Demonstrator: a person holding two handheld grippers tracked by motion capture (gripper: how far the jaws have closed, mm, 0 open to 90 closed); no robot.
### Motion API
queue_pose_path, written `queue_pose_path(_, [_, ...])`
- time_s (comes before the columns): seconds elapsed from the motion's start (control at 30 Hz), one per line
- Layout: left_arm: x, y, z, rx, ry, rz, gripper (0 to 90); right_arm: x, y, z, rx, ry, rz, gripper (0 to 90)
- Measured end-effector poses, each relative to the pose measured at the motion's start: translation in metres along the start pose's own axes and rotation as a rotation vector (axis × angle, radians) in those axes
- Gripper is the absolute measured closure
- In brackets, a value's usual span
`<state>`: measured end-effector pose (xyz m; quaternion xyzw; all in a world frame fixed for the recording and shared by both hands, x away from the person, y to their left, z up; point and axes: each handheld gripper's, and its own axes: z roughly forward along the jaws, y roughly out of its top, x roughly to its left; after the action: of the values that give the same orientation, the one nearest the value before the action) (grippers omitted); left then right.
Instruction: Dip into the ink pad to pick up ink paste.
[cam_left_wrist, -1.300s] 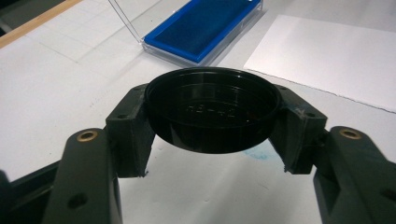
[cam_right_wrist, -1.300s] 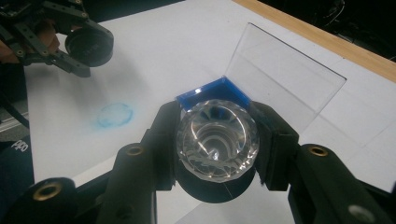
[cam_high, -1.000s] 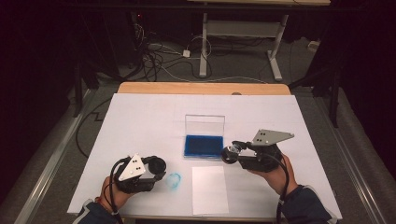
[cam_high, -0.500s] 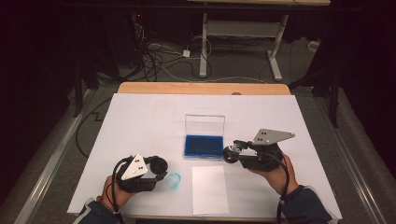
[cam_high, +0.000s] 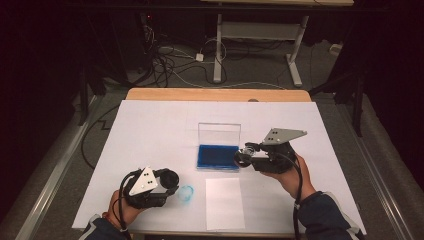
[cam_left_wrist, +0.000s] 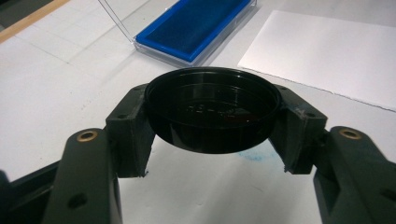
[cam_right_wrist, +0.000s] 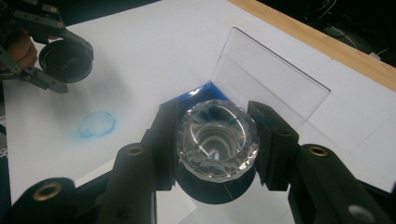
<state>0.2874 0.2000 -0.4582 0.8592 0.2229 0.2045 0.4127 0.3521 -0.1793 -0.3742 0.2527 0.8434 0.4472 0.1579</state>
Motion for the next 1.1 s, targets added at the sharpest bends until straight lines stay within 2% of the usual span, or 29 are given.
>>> queue_pose_path(0.13, [0.001,0.0,0.002,0.023,0.023,-0.012,36.4,-0.003,0.008,0.005,0.018,0.01,0.003,57.3])
queue_pose_path(0.23, [0.001,0.0,0.002,0.023,0.024,-0.01,36.4,-0.004,0.014,0.011,0.044,0.007,-0.015,57.3])
queue_pose_path(0.37, [0.002,0.0,0.001,0.023,0.024,-0.014,36.5,-0.007,0.018,0.024,0.078,0.012,-0.011,57.3])
queue_pose_path(0.67, [0.002,-0.001,0.001,0.022,0.023,-0.013,36.4,-0.008,0.022,0.057,0.137,0.018,-0.02,57.2])
queue_pose_path(0.87, [0.003,-0.002,0.001,0.025,0.026,-0.013,36.4,-0.01,0.021,0.078,0.172,0.003,-0.026,57.2])
queue_pose_path(1.1, [0.004,-0.003,0.001,0.023,0.023,-0.018,36.4,-0.014,0.018,0.096,0.202,-0.002,-0.012,57.2])
